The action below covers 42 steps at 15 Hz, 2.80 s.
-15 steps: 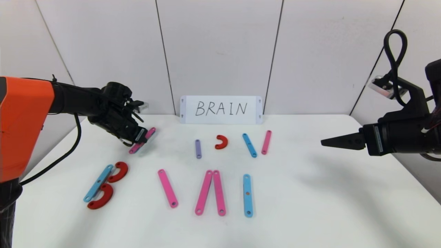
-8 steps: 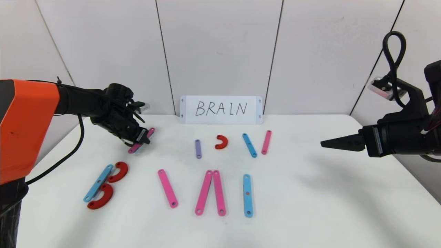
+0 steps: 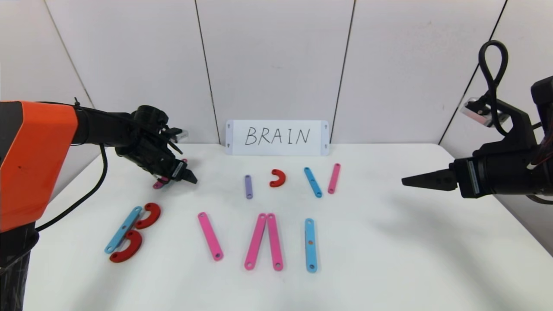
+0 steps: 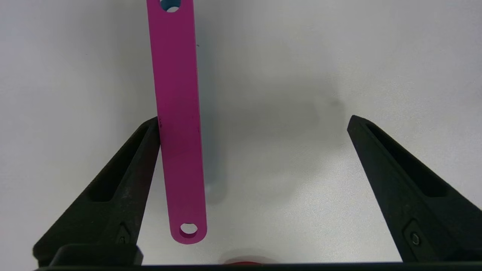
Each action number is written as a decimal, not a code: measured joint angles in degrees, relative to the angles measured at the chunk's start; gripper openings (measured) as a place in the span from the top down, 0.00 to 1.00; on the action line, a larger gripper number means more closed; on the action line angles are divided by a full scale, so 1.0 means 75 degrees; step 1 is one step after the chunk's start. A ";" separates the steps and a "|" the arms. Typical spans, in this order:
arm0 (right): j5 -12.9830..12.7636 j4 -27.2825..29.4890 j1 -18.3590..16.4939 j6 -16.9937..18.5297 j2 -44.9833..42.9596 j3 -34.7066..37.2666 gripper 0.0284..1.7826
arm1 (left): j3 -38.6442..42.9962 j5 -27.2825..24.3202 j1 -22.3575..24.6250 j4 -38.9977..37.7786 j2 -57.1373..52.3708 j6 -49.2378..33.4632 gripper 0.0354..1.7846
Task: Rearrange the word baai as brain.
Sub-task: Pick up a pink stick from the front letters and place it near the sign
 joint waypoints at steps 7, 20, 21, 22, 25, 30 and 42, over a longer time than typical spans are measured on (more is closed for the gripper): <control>0.0008 0.0000 0.0021 0.0000 0.0003 0.0015 0.03 | -0.0011 -0.0028 0.0000 -0.0018 0.0000 -0.0068 0.02; -0.0029 -0.0010 0.0059 0.0003 0.0007 0.0049 0.03 | 0.0452 0.0673 -0.0397 0.0857 -0.1382 -0.3345 0.02; -0.0029 -0.0011 0.0059 0.0000 0.0007 0.0049 0.03 | 0.0679 0.0961 -0.0606 0.0897 -0.1536 -0.3782 0.02; -0.0029 -0.0010 0.0059 0.0003 0.0011 0.0049 0.03 | 0.0922 0.1274 -0.0826 0.0909 -0.1676 -0.4179 0.02; -0.0029 -0.0011 0.0055 0.0003 0.0026 0.0049 0.03 | 0.1661 0.1903 -0.1499 0.0852 -0.2116 -0.5437 0.02; -0.0026 -0.0011 0.0050 0.0000 0.0029 0.0049 0.03 | 0.2612 0.2612 -0.2521 0.0757 -0.2641 -0.7121 0.02; -0.0029 -0.0010 0.0050 0.0000 0.0026 0.0081 0.03 | 0.4571 0.3025 -0.3547 -0.0387 -0.2896 -0.8104 0.02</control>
